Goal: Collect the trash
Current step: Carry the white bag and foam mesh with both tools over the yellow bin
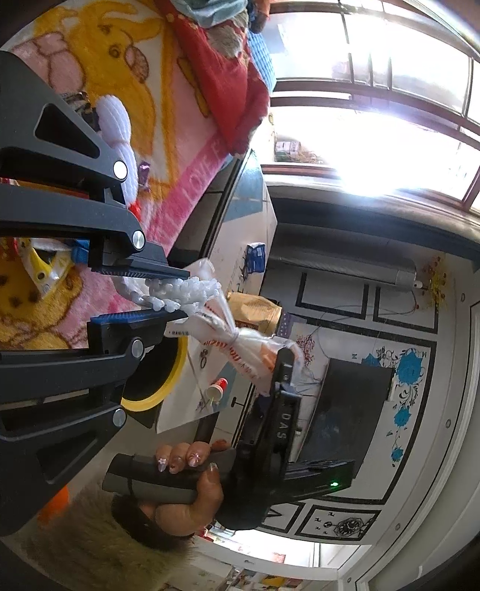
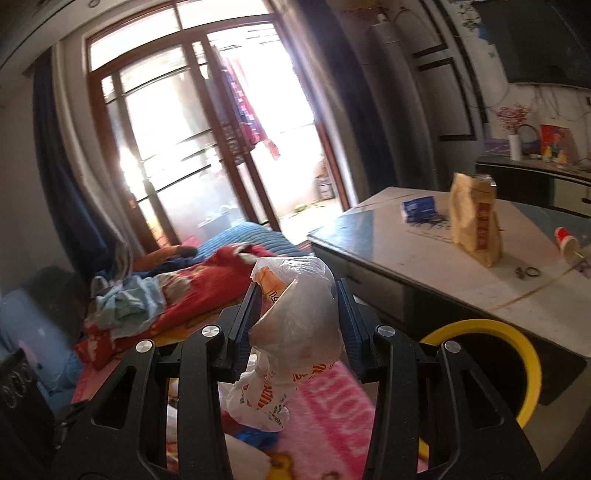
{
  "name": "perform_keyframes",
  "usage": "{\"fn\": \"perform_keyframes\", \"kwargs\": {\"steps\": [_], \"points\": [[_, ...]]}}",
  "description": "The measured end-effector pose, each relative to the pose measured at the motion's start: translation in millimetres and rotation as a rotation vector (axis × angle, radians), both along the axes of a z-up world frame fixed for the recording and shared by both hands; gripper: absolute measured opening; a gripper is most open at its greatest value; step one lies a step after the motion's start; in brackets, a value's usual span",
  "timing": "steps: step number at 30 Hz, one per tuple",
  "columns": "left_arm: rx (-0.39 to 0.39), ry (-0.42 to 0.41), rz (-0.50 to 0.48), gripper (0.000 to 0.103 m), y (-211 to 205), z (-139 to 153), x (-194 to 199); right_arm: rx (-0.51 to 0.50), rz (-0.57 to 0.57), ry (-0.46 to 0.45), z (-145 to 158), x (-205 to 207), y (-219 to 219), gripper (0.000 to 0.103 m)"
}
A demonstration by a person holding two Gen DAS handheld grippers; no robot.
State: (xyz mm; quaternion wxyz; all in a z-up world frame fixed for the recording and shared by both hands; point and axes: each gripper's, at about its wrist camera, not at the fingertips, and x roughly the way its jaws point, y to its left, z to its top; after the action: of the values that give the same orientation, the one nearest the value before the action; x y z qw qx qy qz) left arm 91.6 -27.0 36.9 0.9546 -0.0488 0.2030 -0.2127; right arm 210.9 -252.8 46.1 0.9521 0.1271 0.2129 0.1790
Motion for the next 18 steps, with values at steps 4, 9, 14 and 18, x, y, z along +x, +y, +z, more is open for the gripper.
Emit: {"fn": "perform_keyframes", "kwargs": {"steps": [4, 9, 14, 18], "points": [[-0.001, 0.004, -0.005, 0.015, -10.0, 1.7, 6.2, 0.004, -0.051, 0.009, -3.5, 2.2, -19.9, 0.034], [-0.006, 0.033, 0.0, 0.015, -21.0, -0.5, 19.4, 0.001, -0.12, 0.006, -7.9, -0.3, -44.2, 0.034], [-0.005, 0.045, -0.007, 0.015, -34.4, -4.9, 27.6, -0.009, -0.183, 0.006, -13.6, -0.6, -63.8, 0.034], [-0.004, 0.055, -0.014, 0.015, -42.4, -10.7, 36.2, -0.024, -0.233, 0.001, -18.1, -1.2, -77.2, 0.034]]}}
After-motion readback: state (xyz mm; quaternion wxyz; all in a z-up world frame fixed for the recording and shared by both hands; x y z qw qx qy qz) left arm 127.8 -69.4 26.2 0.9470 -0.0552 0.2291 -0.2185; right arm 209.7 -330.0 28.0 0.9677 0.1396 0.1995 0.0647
